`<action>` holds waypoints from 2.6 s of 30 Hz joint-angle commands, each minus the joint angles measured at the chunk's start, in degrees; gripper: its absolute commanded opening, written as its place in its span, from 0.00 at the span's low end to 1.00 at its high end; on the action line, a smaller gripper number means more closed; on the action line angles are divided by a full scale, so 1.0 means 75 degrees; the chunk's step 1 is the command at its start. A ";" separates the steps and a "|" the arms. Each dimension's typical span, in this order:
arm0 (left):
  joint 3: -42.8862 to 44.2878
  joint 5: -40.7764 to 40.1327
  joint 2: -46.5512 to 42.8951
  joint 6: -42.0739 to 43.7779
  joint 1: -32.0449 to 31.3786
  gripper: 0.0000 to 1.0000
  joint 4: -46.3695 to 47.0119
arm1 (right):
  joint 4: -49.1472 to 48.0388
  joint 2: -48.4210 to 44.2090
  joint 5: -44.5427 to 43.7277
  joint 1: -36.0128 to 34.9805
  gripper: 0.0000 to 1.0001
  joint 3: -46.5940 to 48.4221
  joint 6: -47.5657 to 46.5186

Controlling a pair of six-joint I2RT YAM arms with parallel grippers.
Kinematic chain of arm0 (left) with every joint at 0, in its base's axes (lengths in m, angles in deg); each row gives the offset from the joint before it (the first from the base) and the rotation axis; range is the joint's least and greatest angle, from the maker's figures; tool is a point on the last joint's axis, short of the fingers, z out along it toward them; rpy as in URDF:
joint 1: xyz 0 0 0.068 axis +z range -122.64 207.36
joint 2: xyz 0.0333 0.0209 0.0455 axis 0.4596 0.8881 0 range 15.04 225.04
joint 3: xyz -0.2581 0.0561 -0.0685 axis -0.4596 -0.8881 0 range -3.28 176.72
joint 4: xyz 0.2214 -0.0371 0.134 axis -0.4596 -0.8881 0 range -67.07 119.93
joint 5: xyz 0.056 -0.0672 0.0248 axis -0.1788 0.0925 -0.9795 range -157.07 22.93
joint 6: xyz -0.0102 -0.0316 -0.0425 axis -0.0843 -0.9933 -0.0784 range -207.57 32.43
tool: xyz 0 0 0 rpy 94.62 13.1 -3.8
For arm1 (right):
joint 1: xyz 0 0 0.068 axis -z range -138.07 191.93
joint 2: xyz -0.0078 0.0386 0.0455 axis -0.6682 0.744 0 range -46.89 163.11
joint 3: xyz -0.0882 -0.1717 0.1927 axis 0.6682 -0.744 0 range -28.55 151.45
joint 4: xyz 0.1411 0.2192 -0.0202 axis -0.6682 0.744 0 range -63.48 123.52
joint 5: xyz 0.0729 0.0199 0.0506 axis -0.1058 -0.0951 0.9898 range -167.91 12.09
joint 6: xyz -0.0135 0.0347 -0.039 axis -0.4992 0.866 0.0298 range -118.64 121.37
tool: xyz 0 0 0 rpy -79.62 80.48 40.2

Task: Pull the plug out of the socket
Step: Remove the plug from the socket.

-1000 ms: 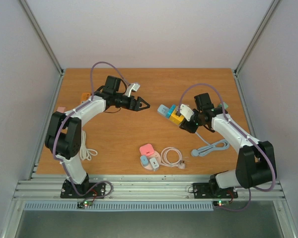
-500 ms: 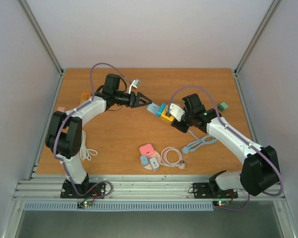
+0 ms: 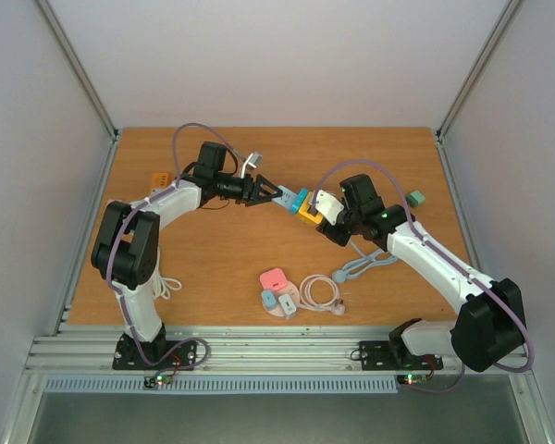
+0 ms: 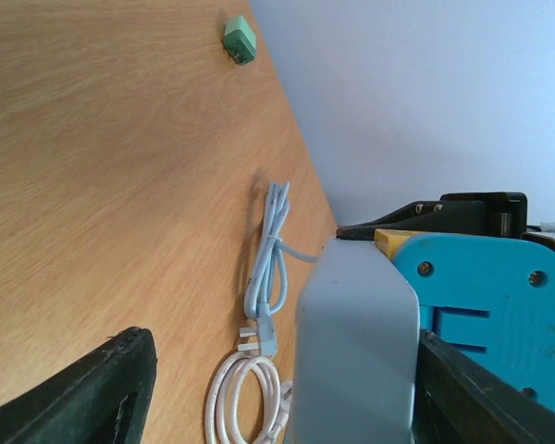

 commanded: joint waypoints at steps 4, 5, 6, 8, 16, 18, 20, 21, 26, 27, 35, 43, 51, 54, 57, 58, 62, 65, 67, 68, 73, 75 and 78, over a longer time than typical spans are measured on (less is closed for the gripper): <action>-0.0070 0.0582 0.0226 -0.0422 -0.0131 0.71 0.0709 | -0.0727 -0.0157 -0.0138 -0.0268 0.01 0.0086 0.0172; -0.0070 0.0602 0.0235 -0.0432 -0.0176 0.70 0.0717 | -0.0767 -0.0142 -0.0197 -0.0293 0.01 0.0063 0.0177; -0.0072 0.0636 0.0243 -0.0435 -0.0205 0.68 0.0710 | -0.0791 -0.0121 -0.0228 -0.0310 0.01 0.0057 0.0186; -0.0078 0.0650 0.0248 -0.0444 -0.0254 0.61 0.0709 | -0.0823 -0.0080 -0.0302 -0.0345 0.01 0.0052 0.0203; -0.0174 0.0709 0.0189 -0.0619 -0.0270 0.32 0.1228 | -0.0957 -0.0055 -0.0478 -0.0360 0.01 -0.0064 0.0179; -0.0176 0.0789 0.0184 -0.0738 -0.0273 0.20 0.1320 | -0.0980 0.0002 -0.0518 -0.0360 0.01 -0.0053 0.0204; -0.0204 0.0836 0.0146 -0.0844 -0.0291 0.05 0.1447 | -0.0967 0.0061 -0.0552 -0.0369 0.05 -0.0015 0.0220; -0.0216 0.0846 0.0103 -0.0875 -0.0275 0.01 0.1506 | -0.0961 0.0081 -0.0561 -0.0372 0.09 -0.0008 0.0226; -0.0311 0.0829 -0.0128 -0.0951 -0.0242 0.00 0.1723 | -0.0910 0.0027 -0.0612 -0.0366 0.59 0.0064 0.0255; -0.0335 0.0761 -0.0177 -0.0913 -0.0209 0.00 0.1712 | -0.0837 0.0011 -0.0613 -0.0371 0.67 0.0103 0.0236; -0.0237 -0.0238 -0.0723 0.0392 0.0449 0.00 0.0115 | 0.0497 -0.0104 0.0010 -0.0371 0.99 0.0651 -0.0087; -0.0246 -0.0522 -0.1084 0.1751 0.0528 0.00 -0.1717 | 0.0687 0.0283 -0.0205 -0.0658 0.99 0.1353 0.0083; -0.0492 -0.0394 -0.1501 0.2300 0.0535 0.00 -0.1943 | 0.0411 0.1097 -0.0662 -0.1249 0.99 0.1785 0.0386; -0.0735 -0.0583 -0.1610 0.1947 0.0546 0.00 -0.1358 | 0.0338 0.1074 -0.0677 -0.1475 0.99 0.1800 0.0450; -0.0710 -0.0850 -0.1559 0.1866 0.0541 0.01 -0.1358 | 0.0511 0.1037 -0.0554 -0.1538 0.98 0.2089 0.0576; -0.0694 -0.0942 -0.1537 0.1852 0.0535 0.01 -0.1374 | 0.0596 0.1075 -0.0493 -0.1543 0.98 0.2204 0.0663; -0.0807 -0.1077 -0.1503 0.1681 0.0525 0.00 -0.1139 | 0.0714 0.1395 -0.0410 -0.1659 0.98 0.2604 0.0981; -0.0843 -0.0985 -0.1517 0.1551 0.0525 0.00 -0.1025 | 0.0530 0.1674 -0.0721 -0.1889 0.99 0.2764 0.0961; -0.0864 -0.0967 -0.1548 0.1514 0.0528 0.00 -0.0989 | 0.0458 0.1851 -0.0882 -0.2024 0.98 0.2871 0.0957; -0.0883 -0.0961 -0.1551 0.1502 0.0525 0.00 -0.0946 | 0.0437 0.1927 -0.0941 -0.2084 0.98 0.2920 0.0978; -0.0983 -0.0884 -0.1581 0.1406 0.0526 0.00 -0.0787 | 0.0328 0.2222 -0.1088 -0.2181 0.98 0.3012 0.1181; -0.0996 -0.0823 -0.1587 0.1404 0.0537 0.00 -0.0756 | 0.0258 0.2308 -0.1148 -0.2189 0.98 0.3006 0.1224; -0.1029 -0.0757 -0.1584 0.1404 0.0526 0.00 -0.0701 | 0.0156 0.2399 -0.1199 -0.2186 0.98 0.3016 0.1245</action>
